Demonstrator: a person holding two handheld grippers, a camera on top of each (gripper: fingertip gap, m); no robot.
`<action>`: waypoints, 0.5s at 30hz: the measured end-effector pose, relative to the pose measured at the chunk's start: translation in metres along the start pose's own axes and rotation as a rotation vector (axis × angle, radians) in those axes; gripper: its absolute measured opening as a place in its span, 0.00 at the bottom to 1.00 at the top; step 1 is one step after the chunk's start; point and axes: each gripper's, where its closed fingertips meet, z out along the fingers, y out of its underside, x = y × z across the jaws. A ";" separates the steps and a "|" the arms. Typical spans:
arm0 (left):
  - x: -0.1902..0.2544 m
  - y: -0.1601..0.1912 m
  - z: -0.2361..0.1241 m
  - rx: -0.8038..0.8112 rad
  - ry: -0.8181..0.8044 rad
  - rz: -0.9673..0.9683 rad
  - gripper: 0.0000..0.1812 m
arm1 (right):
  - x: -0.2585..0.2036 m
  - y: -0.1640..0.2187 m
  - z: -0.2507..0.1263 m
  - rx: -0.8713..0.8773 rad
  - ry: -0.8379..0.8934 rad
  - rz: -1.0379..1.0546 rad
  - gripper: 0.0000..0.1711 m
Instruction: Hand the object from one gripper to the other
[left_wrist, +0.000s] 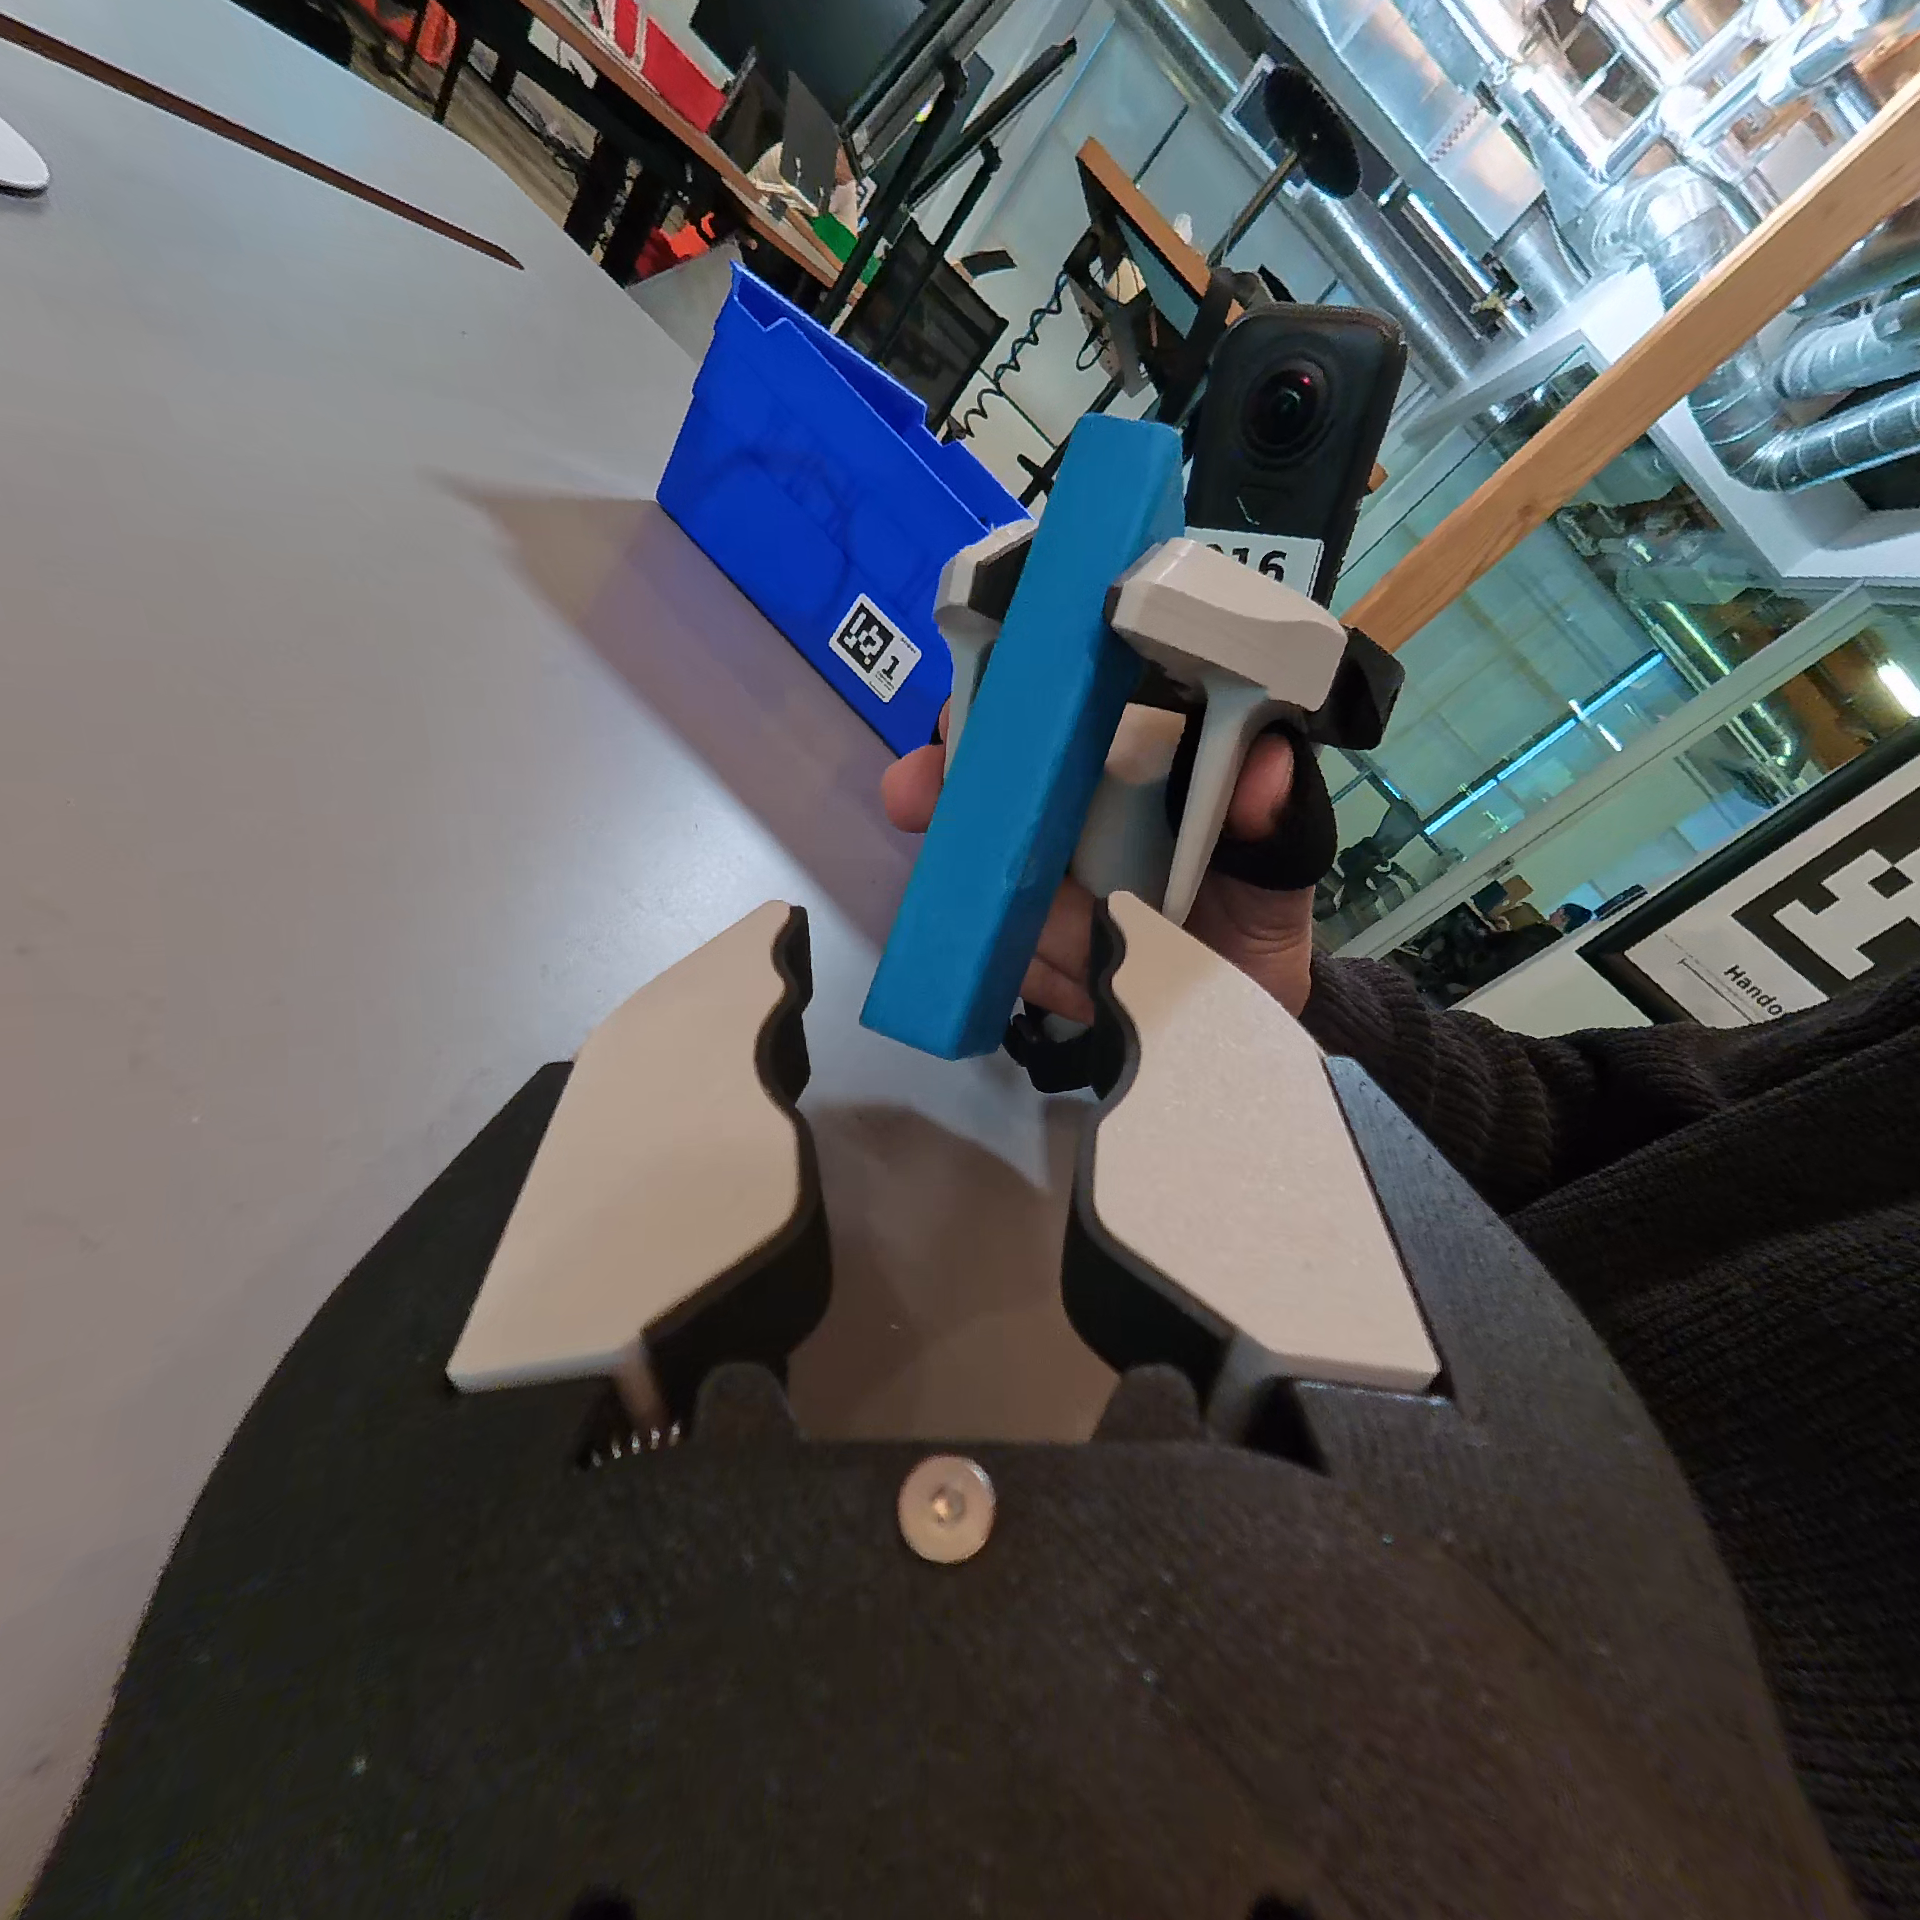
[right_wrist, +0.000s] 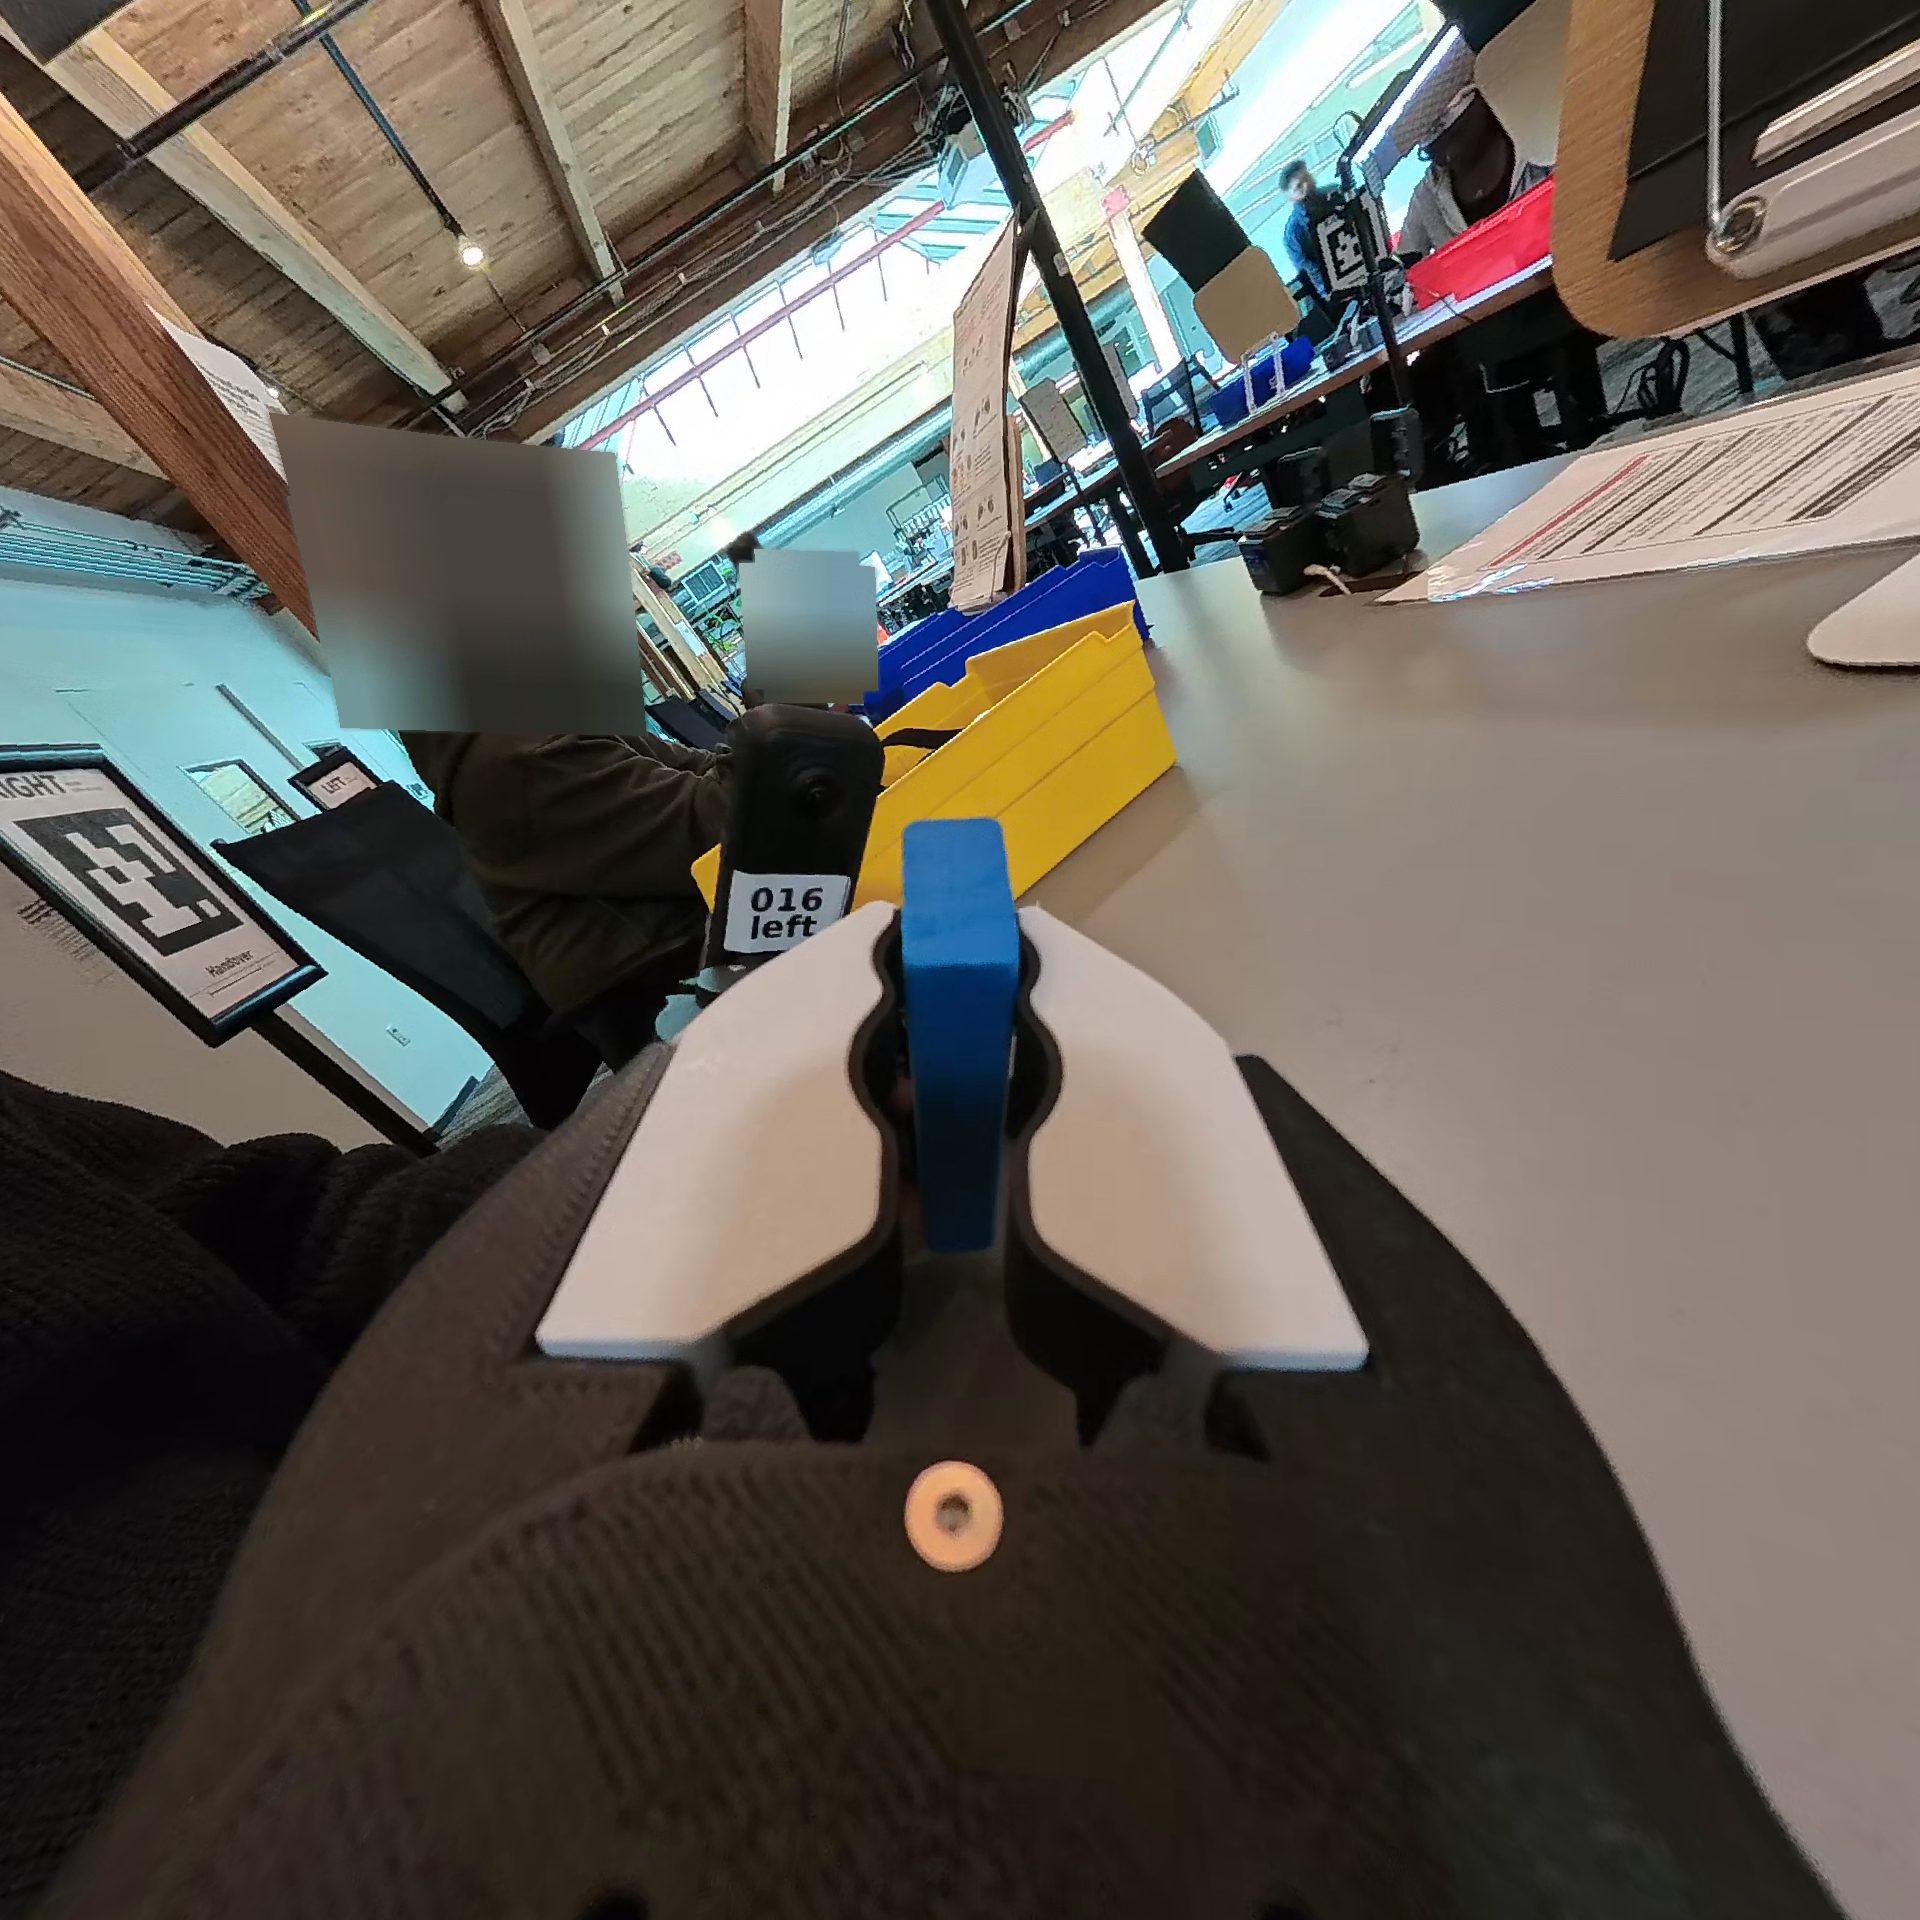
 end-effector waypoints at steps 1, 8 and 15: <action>0.000 0.000 0.000 0.001 0.002 -0.003 0.29 | 0.000 0.000 0.000 0.000 0.000 0.000 0.10; 0.002 0.000 0.001 0.007 0.021 -0.028 0.29 | 0.000 -0.001 -0.001 0.010 -0.002 0.011 0.10; -0.008 -0.003 -0.002 0.001 -0.133 0.135 0.29 | 0.010 -0.004 -0.002 0.034 0.076 -0.020 0.10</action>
